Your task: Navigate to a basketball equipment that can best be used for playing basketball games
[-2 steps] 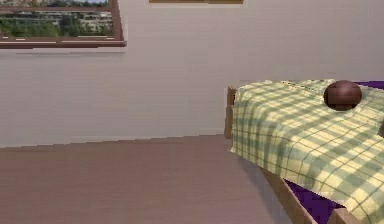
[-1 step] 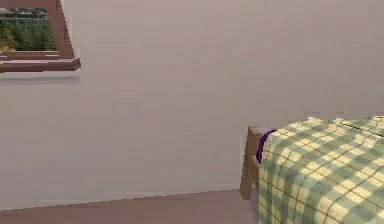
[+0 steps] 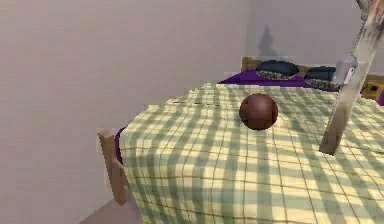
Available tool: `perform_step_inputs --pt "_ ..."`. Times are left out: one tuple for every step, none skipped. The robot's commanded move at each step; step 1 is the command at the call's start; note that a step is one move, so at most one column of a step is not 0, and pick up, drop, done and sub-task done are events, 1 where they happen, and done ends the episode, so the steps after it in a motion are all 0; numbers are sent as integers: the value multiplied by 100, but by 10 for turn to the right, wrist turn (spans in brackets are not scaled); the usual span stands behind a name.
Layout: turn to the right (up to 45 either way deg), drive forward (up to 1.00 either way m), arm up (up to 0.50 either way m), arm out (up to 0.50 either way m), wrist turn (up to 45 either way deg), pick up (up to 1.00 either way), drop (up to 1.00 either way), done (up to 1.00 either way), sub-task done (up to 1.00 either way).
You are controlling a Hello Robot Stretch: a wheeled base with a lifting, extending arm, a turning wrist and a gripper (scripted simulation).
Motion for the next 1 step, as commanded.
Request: perform_step_inputs --pt "180 0 0 0 0 0 0 0 0"
